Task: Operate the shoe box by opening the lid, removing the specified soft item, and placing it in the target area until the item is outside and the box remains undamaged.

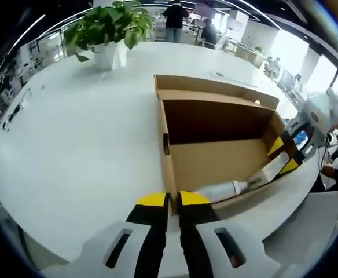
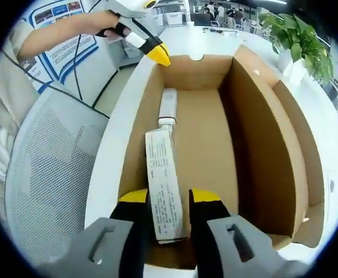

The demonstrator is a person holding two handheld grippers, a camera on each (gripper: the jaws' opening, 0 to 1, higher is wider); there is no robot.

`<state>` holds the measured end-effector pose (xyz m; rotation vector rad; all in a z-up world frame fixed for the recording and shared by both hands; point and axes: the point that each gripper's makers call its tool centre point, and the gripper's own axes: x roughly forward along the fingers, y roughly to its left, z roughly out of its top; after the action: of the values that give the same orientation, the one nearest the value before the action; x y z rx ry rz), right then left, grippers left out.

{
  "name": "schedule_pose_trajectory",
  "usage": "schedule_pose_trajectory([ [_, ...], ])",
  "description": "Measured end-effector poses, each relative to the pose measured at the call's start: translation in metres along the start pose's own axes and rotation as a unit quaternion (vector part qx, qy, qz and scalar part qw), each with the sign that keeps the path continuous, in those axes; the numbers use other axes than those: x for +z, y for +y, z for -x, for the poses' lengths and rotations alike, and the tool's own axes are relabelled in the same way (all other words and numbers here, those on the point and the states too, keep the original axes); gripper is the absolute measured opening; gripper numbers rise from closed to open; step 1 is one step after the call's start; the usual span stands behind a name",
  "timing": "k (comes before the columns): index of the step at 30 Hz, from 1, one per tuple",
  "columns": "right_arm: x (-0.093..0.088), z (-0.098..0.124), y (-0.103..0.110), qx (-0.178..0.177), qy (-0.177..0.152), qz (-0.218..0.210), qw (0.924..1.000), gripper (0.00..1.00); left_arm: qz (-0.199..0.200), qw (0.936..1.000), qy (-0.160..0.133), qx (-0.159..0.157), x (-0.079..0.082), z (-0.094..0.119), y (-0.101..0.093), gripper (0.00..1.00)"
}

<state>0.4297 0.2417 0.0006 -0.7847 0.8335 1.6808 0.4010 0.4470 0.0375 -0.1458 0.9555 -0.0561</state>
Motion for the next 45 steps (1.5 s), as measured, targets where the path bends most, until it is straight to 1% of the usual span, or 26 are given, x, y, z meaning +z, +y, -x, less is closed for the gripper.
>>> schedule_pose_trajectory([
  [3, -0.001, -0.001, 0.001, 0.000, 0.004, 0.005, 1.0000, 0.19, 0.003, 1.0000, -0.001, 0.001, 0.000, 0.000, 0.000, 0.03],
  [8, 0.001, 0.001, -0.001, -0.010, 0.002, 0.005, 0.9999, 0.17, 0.010, 0.9999, -0.002, 0.002, 0.000, 0.000, 0.000, 0.03],
  [14, 0.009, 0.009, -0.002, -0.018, -0.007, 0.009, 0.9998, 0.17, 0.014, 0.9999, -0.001, 0.003, 0.000, 0.000, 0.000, 0.03],
  [20, 0.017, 0.024, -0.003, -0.028, -0.018, 0.019, 0.9993, 0.16, 0.026, 0.9997, -0.001, 0.004, -0.001, 0.000, 0.000, 0.03],
  [30, 0.035, 0.051, -0.008, -0.046, -0.045, 0.021, 0.9977, 0.16, 0.027, 0.9996, 0.001, 0.005, -0.001, 0.000, 0.000, 0.03],
  [35, 0.042, 0.069, -0.009, -0.052, -0.056, 0.031, 0.9966, 0.15, 0.029, 0.9996, 0.002, 0.004, -0.001, 0.000, 0.001, 0.03],
  [40, 0.048, 0.086, -0.009, -0.060, -0.066, 0.038, 0.9953, 0.15, 0.028, 0.9996, 0.003, 0.005, -0.001, 0.000, 0.000, 0.03],
  [43, 0.047, 0.095, -0.010, -0.065, -0.064, 0.045, 0.9948, 0.15, 0.028, 0.9996, 0.003, 0.006, -0.001, 0.000, 0.000, 0.03],
  [45, 0.046, 0.103, -0.011, -0.067, -0.066, 0.041, 0.9947, 0.15, 0.028, 0.9996, 0.004, 0.006, -0.001, 0.000, 0.000, 0.03],
])
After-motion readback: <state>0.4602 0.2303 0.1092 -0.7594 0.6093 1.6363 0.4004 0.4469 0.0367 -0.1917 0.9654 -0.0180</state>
